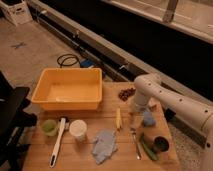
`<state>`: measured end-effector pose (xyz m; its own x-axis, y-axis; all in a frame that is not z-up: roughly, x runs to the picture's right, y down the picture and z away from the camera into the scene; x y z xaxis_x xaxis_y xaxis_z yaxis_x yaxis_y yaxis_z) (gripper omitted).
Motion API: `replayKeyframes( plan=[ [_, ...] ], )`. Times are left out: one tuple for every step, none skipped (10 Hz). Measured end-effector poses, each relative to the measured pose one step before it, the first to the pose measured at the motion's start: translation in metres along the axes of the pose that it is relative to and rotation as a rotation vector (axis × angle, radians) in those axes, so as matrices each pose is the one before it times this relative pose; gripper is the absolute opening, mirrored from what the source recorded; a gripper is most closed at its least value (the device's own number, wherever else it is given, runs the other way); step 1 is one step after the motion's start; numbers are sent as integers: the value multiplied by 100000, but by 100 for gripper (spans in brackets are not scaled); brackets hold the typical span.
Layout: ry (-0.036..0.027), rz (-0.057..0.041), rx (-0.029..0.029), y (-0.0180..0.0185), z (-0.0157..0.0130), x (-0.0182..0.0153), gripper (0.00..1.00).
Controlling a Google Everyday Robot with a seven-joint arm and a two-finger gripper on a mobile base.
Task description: Place fork in paper cup
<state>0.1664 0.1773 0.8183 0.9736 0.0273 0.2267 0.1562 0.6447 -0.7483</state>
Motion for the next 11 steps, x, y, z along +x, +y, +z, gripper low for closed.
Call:
replayKeyframes(
  plan=[
    [-293, 0, -508, 37, 232, -22, 74],
    [-246, 46, -982, 206, 383, 24, 74],
    [-114, -47, -751, 186, 311, -11, 74],
    [38, -310, -1386, 412, 454, -150, 74],
    [-97, -36, -1010, 293, 351, -119, 74],
    [-228, 1, -1304, 371, 484, -169, 74],
    [-347, 266, -851, 327, 357, -16, 74],
    [-399, 694, -776, 480, 301, 145, 74],
    [-237, 510, -456, 328, 192, 97, 74],
    [-156, 452, -262, 203, 102, 90, 74],
    [-250, 638, -276, 214, 108, 104, 74]
  ],
)
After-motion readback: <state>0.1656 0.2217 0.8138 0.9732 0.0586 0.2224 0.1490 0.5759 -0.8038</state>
